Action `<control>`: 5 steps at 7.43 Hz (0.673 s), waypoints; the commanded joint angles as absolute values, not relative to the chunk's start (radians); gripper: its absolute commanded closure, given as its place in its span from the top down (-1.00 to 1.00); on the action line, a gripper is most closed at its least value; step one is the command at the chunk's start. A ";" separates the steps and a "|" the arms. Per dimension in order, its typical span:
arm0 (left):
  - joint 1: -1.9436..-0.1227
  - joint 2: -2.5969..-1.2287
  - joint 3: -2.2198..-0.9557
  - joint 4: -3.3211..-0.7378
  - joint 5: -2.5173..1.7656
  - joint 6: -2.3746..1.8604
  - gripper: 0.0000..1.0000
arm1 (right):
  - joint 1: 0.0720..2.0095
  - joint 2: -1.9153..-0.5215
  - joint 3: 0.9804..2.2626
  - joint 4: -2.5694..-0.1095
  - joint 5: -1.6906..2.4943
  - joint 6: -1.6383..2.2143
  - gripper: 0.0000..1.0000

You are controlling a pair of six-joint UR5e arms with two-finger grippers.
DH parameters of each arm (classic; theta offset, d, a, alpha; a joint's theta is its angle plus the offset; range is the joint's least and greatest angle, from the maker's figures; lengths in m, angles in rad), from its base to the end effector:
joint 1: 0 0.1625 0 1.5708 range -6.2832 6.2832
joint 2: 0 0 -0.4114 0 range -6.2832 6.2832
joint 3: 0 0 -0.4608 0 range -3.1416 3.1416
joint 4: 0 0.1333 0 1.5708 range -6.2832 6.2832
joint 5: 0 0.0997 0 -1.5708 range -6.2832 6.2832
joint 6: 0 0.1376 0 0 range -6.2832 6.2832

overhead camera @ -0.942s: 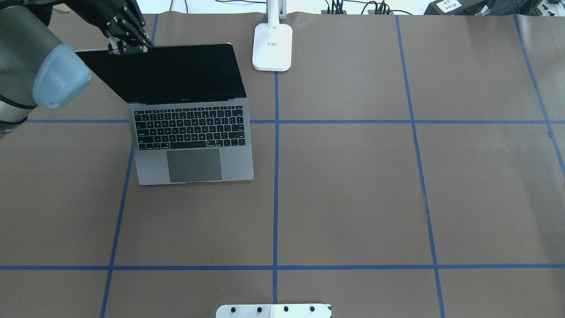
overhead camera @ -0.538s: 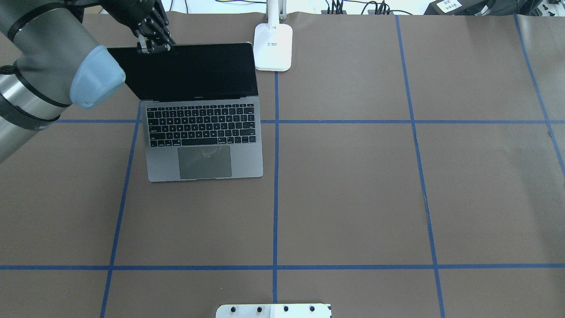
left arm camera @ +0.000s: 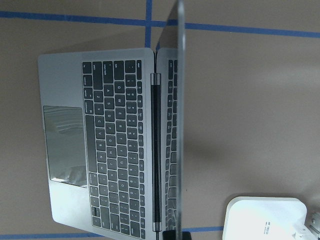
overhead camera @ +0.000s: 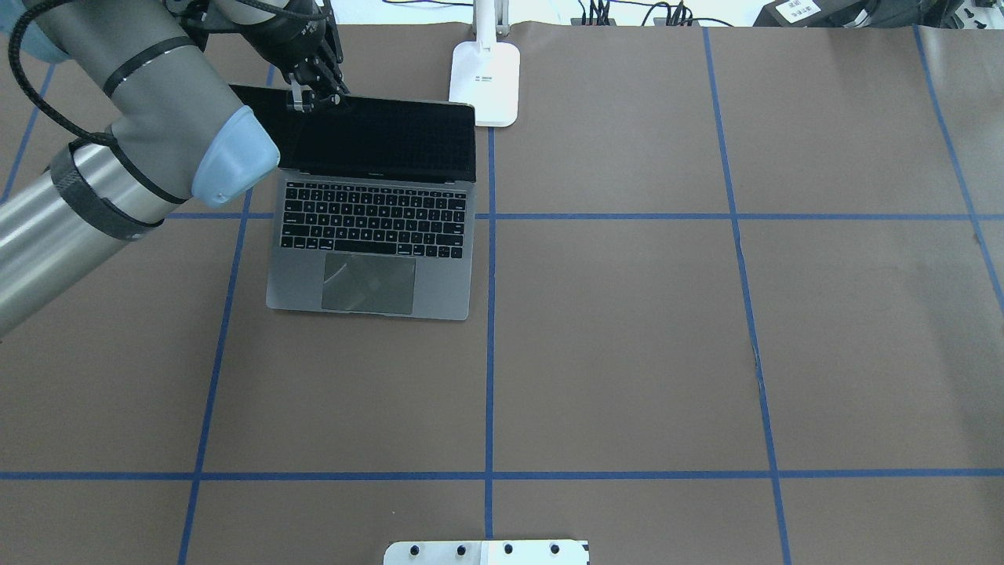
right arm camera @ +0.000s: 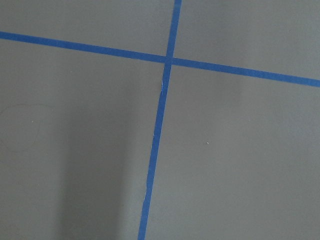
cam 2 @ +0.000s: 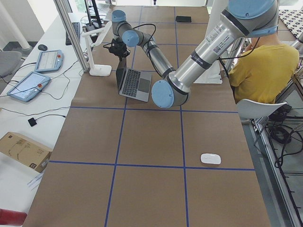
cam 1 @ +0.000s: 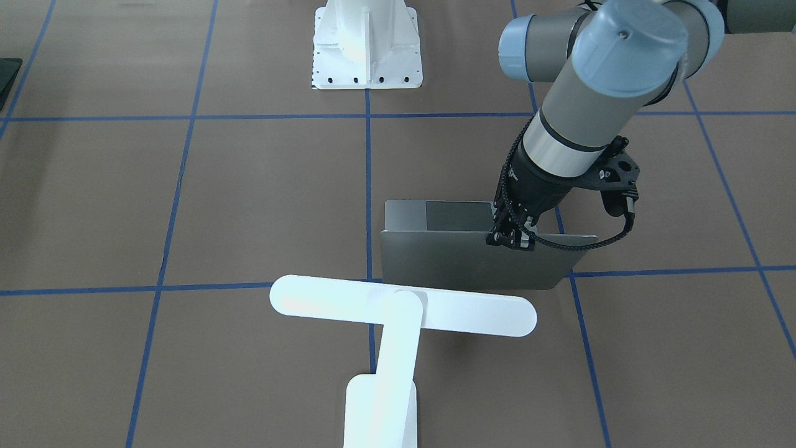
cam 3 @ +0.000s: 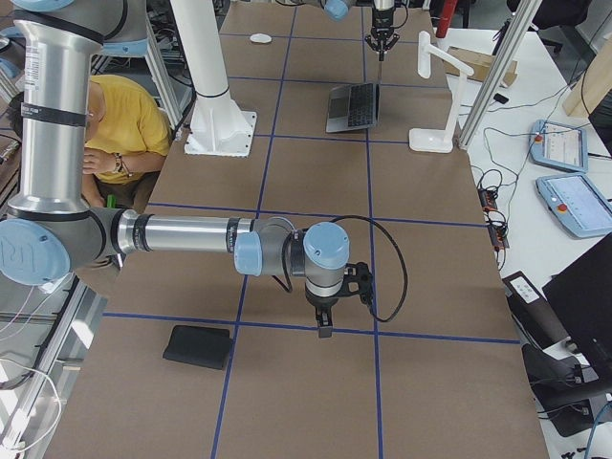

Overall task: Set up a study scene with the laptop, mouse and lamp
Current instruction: 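Lower the laptop with the left gripper in front of the lamp, then adjust the laptop position with the left gripper beside the lamp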

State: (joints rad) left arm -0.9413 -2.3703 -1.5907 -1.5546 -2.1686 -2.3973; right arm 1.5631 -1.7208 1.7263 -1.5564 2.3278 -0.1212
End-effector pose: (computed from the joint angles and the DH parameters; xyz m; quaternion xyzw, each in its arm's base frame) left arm 0.4027 -0.6477 0.1198 -0.2492 0.3885 -0.6071 0.6468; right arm 0.0349 -0.5013 0.6648 0.0302 -0.3684 -0.0635 0.9270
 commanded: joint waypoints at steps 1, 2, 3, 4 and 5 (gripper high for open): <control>-0.933 -2.385 -1.531 -1.609 -2.168 -2.410 -1.00 | 1.563 -1.723 1.723 -1.557 2.329 -0.121 1.00; -0.933 -2.407 -1.499 -1.618 -2.168 -2.455 -1.00 | 1.563 -1.723 1.724 -1.557 2.329 -0.121 1.00; -0.934 -2.413 -1.479 -1.624 -2.168 -2.467 -1.00 | 1.563 -1.723 1.721 -1.557 2.329 -0.121 1.00; -0.934 -2.413 -1.465 -1.626 -2.168 -2.495 -1.00 | 1.563 -1.723 1.721 -1.557 2.329 -0.121 1.00; -0.934 -2.413 -1.450 -1.646 -2.168 -2.534 -1.00 | 1.563 -1.723 1.720 -1.557 2.329 -0.121 1.00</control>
State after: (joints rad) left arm -0.9339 -2.4110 -1.4704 -1.6287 -2.1675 -2.4915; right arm 1.5632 -1.7226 1.7211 -1.5570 2.3286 -0.1212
